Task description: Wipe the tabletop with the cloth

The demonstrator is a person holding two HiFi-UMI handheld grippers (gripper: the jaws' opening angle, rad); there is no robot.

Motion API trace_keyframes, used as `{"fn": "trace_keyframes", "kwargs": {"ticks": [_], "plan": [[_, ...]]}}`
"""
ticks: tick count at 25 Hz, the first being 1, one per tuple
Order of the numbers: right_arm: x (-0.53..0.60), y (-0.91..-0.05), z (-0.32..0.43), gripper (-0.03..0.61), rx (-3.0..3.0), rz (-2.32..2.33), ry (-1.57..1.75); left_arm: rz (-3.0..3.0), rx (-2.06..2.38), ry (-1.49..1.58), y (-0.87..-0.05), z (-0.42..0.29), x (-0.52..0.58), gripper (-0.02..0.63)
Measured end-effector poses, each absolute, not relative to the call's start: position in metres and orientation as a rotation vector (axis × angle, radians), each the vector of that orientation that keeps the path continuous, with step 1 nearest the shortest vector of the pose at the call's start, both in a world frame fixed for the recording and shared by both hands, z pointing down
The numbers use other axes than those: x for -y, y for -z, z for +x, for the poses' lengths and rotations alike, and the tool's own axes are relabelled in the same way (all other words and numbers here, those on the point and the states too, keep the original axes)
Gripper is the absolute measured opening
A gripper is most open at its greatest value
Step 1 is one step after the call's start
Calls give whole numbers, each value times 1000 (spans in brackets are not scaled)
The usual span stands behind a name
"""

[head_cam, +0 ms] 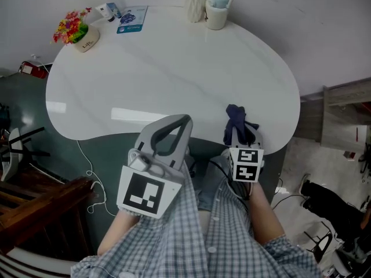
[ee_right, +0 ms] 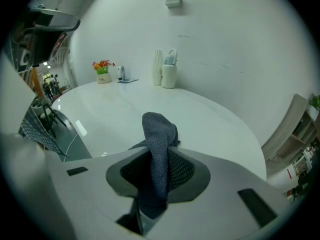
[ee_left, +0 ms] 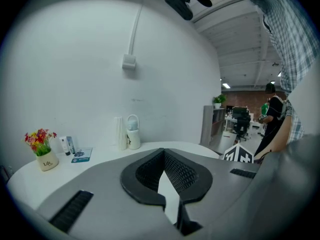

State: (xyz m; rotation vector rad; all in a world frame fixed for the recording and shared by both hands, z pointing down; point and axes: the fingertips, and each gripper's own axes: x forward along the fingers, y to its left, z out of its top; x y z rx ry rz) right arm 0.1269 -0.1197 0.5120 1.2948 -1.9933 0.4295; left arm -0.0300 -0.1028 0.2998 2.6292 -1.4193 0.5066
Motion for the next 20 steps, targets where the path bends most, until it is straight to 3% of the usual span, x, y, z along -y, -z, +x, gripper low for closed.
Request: {"fn": "trace_keyframes", "kwargs": {"ticks": [20], "plan": [[171, -505, -16, 83, 2162, 971, -272, 2594, 1450, -538, -305, -41, 101, 5]]}}
